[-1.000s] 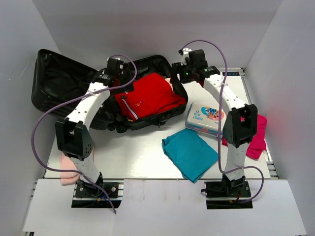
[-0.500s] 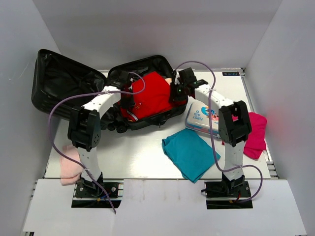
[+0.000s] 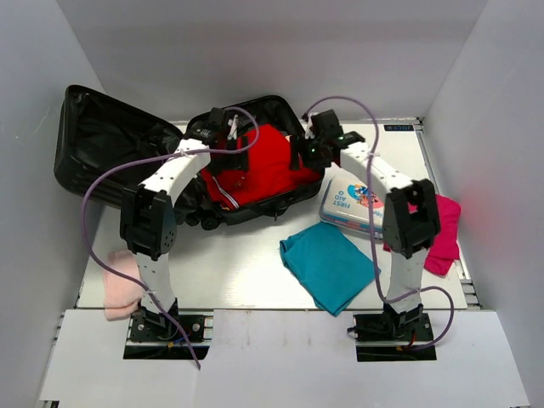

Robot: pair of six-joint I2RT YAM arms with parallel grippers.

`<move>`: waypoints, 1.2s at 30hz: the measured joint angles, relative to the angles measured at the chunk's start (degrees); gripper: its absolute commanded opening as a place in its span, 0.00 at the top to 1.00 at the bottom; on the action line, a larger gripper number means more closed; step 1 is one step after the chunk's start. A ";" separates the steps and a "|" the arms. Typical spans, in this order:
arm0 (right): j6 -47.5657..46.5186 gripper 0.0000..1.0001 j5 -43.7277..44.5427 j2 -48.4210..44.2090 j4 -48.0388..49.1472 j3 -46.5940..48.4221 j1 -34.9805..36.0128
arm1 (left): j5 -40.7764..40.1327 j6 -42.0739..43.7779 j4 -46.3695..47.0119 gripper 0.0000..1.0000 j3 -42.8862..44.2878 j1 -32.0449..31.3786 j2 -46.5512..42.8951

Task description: Pack the luggage

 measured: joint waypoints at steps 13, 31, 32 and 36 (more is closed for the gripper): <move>8.52 0.10 13.64 -39.63 -6.67 -24.39 -0.83 | 12.83 11.72 -0.13 0.00 -9.60 -18.16 -24.09; 19.54 0.10 23.12 -67.30 -25.66 -46.95 -1.70 | 9.09 -10.64 32.22 0.00 -52.74 -34.21 -25.92; 19.89 0.10 23.12 -67.69 -26.01 -47.25 -1.70 | 7.54 -12.04 34.18 0.00 -53.81 -34.93 -25.59; 21.05 0.10 23.10 -69.13 -27.10 -49.05 -1.70 | -0.87 -14.95 39.17 0.00 -53.59 -38.29 -22.27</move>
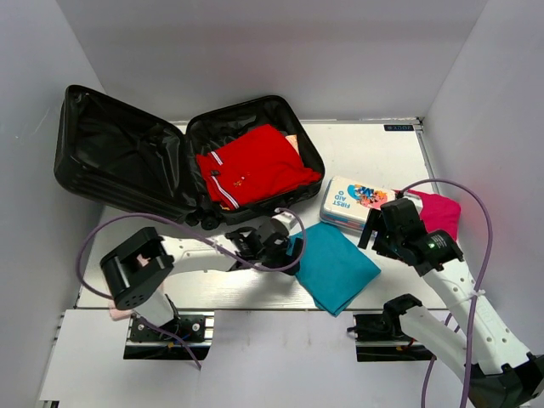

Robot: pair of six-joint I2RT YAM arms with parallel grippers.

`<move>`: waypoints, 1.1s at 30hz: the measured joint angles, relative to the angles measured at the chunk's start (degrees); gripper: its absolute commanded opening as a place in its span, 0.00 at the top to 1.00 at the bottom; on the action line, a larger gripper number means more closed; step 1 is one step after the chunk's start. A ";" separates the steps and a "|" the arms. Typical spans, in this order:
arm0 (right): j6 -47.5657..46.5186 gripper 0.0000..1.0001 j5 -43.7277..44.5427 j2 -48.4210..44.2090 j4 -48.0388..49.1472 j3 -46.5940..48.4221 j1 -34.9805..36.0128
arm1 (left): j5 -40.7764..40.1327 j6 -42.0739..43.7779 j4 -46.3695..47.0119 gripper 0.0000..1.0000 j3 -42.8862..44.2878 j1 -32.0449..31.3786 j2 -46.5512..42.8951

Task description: Pack the luggage

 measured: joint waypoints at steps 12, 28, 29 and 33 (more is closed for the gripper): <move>1.33 0.10 0.52 -1.01 -0.70 -0.98 0.00 | -12.17 -2.51 8.92 0.87 2.93 -3.21 7.69; -5.62 0.11 -1.79 2.47 5.97 -2.69 0.00 | 1.70 25.11 -1.49 1.00 11.96 -0.42 -2.99; -7.08 0.11 -3.52 3.21 7.19 -2.82 0.02 | 2.95 26.38 -2.99 1.00 12.68 0.11 -3.78; -12.11 0.14 -10.21 10.54 12.57 -2.82 0.46 | 4.50 28.52 -7.58 1.00 13.66 2.47 -6.01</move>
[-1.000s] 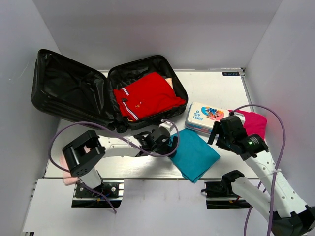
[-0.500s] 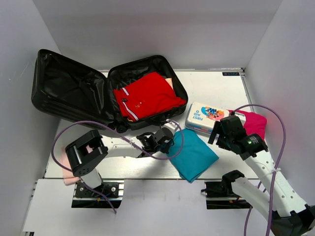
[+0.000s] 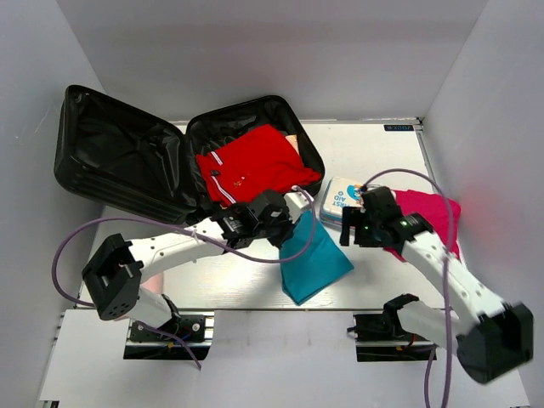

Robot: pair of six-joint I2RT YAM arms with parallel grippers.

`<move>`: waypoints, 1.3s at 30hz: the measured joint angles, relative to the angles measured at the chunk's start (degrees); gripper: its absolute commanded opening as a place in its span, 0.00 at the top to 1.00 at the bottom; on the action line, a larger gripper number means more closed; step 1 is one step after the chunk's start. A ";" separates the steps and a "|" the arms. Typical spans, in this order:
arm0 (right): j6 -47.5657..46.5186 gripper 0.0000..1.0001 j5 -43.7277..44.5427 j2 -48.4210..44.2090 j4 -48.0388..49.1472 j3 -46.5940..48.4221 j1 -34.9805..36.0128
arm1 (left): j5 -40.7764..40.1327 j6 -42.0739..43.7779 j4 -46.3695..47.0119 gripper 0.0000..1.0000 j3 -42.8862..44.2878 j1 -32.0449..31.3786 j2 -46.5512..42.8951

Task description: Pack the luggage

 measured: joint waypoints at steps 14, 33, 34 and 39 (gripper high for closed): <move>-8.44 0.17 -10.75 25.51 16.94 9.16 5.81 | 2.49 -9.14 -12.07 1.00 -3.17 14.27 2.97; -9.46 0.30 -7.67 43.54 47.82 6.43 14.86 | 5.90 -13.97 -12.04 1.00 -8.02 16.33 2.93; -9.42 0.34 -7.48 43.91 49.20 6.03 15.02 | 5.92 -14.10 -12.04 1.00 -8.02 16.37 2.93; -9.07 0.78 -8.39 43.95 53.53 3.63 15.82 | 5.88 -14.32 -12.04 1.00 -8.02 16.50 2.93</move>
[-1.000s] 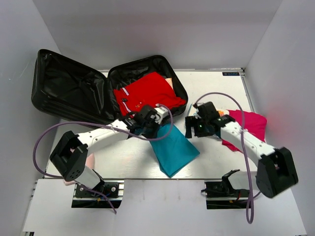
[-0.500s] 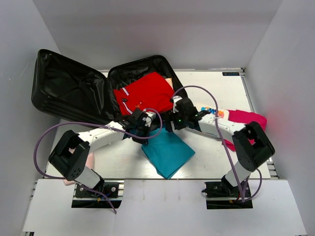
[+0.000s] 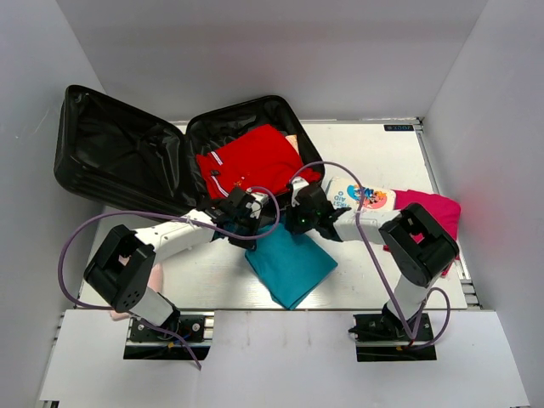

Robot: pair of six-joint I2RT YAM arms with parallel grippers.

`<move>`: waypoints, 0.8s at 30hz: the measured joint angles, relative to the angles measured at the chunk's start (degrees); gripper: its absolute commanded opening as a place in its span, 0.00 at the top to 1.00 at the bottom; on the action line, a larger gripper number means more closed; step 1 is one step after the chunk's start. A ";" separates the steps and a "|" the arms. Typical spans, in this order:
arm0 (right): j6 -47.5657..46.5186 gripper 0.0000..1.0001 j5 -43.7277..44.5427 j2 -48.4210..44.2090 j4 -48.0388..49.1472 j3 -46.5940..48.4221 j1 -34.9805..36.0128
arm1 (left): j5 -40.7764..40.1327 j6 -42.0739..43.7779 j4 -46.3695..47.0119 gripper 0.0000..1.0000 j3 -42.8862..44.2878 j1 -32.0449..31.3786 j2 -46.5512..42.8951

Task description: Pack the luggage

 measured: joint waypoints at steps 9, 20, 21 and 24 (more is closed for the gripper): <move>-0.35 1.00 -1.51 -8.90 -2.19 -2.99 1.18 | 0.00 2.82 -2.67 1.00 1.27 -0.44 -3.08; -4.68 1.00 3.63 -25.16 -8.79 0.57 1.40 | -2.38 9.53 -3.48 1.00 7.34 -3.50 -16.20; -5.22 1.00 3.76 -25.00 -9.29 1.53 1.40 | -3.32 10.47 -3.58 1.00 8.13 -3.48 -16.44; -6.91 1.00 3.93 -22.53 -11.56 6.45 1.40 | -6.45 13.33 -4.28 1.00 11.69 -3.06 -15.41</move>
